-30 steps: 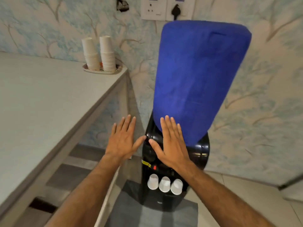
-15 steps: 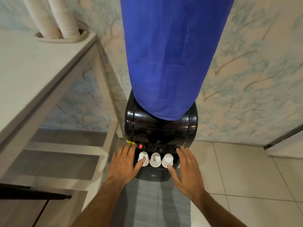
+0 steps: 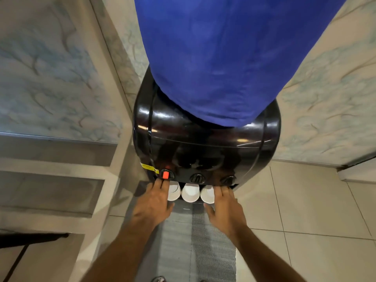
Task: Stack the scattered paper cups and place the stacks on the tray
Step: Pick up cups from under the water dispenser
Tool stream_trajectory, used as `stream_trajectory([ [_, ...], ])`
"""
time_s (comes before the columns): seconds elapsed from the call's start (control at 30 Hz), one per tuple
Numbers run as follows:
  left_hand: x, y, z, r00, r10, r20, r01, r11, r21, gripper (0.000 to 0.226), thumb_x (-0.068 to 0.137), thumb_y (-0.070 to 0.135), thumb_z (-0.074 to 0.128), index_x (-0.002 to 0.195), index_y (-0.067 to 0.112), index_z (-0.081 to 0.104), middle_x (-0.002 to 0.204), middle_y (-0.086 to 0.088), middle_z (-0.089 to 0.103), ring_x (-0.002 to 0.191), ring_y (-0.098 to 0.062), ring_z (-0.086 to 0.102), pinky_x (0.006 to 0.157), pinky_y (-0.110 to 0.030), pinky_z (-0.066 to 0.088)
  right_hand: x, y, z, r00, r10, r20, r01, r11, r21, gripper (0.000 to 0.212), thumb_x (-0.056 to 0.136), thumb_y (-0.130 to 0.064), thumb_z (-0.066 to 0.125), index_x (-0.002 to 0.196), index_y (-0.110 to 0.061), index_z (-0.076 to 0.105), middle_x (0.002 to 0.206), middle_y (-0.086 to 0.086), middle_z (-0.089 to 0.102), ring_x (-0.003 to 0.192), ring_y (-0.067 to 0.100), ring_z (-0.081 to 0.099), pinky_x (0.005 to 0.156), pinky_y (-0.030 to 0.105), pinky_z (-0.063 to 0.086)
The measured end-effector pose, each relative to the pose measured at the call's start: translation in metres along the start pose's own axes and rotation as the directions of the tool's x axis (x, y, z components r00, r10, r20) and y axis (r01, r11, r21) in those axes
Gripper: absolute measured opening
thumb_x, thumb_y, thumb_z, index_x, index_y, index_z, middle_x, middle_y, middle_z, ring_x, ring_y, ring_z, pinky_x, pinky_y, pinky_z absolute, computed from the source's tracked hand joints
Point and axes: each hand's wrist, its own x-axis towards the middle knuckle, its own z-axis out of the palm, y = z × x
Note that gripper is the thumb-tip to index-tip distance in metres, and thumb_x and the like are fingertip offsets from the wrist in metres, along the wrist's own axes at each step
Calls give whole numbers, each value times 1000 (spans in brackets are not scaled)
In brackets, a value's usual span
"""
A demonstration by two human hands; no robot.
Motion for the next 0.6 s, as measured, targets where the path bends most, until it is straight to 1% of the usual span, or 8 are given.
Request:
stream_trajectory([
  [0.07,13,4,9,1000,-14,6,14,1000,23,74,91,46,57,150,18,22,152,-2,30,128,-26,44,92,-42,51,11,4,11,1000,13,17,-13,1000,-15,57,86,-42,63,133,-14,47,122,8,58,111,26,54,74,37,55],
  [0.17,28,9,20,999,-38,33,36,998,49,63,93,46,58,144,19,33,144,-3,40,127,-26,45,96,-43,50,22,11,22,999,23,32,-22,999,-26,54,89,-39,63,133,-11,48,117,12,63,109,28,56,76,37,54],
  [0.3,38,10,30,998,-36,58,32,997,64,58,94,43,58,142,18,36,144,-6,40,125,-27,46,95,-43,51,27,15,32,1000,6,28,-5,999,-32,57,90,-37,64,137,-10,46,117,12,65,106,28,61,79,35,53],
  [0.37,40,10,34,998,-44,43,41,997,71,56,95,40,57,141,17,38,142,-8,43,122,-27,48,93,-42,52,27,16,36,1000,-8,17,8,999,-36,60,89,-36,66,139,-10,46,116,13,66,104,29,63,78,35,54],
  [0.47,43,9,38,999,-49,23,47,996,75,54,96,39,57,142,16,39,140,-9,44,120,-28,50,93,-40,52,26,15,38,1000,-8,-16,7,999,-40,59,87,-37,69,135,-10,50,114,13,67,101,29,65,77,35,55],
  [0.6,40,5,39,998,-58,-24,59,998,34,56,94,39,61,140,14,41,138,-9,43,116,-27,53,95,-39,53,23,12,36,998,-8,-56,6,999,-35,54,87,-37,68,132,-12,50,117,11,62,103,28,63,76,35,55],
])
